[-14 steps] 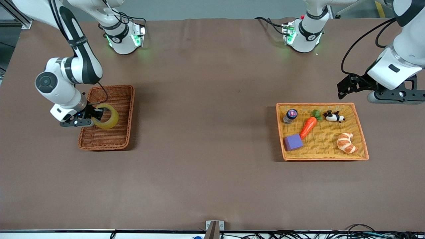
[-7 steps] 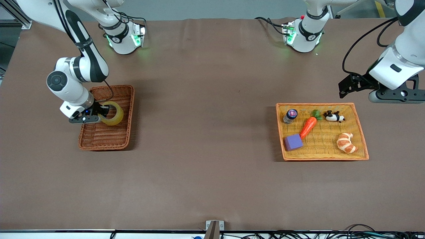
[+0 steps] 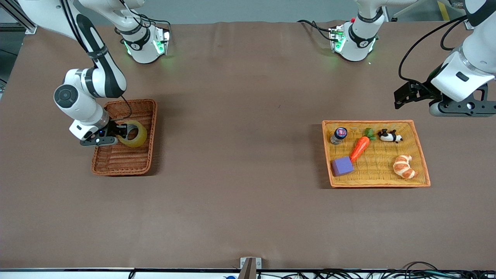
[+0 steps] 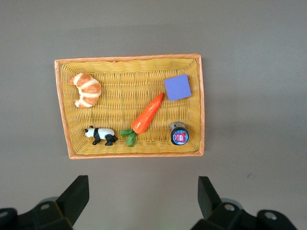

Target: Move tape to another basket

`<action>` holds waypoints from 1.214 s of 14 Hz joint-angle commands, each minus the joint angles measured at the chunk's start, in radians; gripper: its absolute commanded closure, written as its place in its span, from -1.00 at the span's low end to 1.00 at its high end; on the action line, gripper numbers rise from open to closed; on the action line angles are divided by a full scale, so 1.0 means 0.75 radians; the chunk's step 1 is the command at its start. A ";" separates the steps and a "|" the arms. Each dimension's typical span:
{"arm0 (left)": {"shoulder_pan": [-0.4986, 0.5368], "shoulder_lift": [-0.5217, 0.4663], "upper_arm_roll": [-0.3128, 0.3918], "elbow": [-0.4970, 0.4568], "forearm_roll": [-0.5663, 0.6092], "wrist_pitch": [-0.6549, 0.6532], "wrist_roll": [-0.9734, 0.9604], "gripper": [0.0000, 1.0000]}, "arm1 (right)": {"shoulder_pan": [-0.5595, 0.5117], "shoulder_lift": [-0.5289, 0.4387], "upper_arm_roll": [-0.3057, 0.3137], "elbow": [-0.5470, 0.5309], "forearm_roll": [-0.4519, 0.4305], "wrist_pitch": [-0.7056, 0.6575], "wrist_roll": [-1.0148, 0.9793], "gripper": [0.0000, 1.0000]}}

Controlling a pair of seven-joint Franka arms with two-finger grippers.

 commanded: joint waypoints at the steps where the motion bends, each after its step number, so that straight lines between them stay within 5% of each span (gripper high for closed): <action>1: 0.013 0.010 -0.014 0.030 0.007 -0.014 -0.006 -1.00 | 0.001 -0.111 -0.013 0.086 0.029 -0.168 -0.020 -1.00; 6: 0.013 0.016 -0.014 0.030 0.027 -0.012 -0.006 -1.00 | 0.014 -0.154 0.003 0.639 0.033 -0.910 0.041 -1.00; 11: 0.013 0.024 -0.014 0.030 0.029 0.000 -0.004 -1.00 | 0.018 -0.173 0.027 1.104 0.145 -1.430 0.063 -1.00; 17: 0.013 0.024 -0.014 0.030 0.052 0.000 -0.002 -1.00 | 0.018 -0.312 0.021 1.168 0.170 -1.605 0.139 -1.00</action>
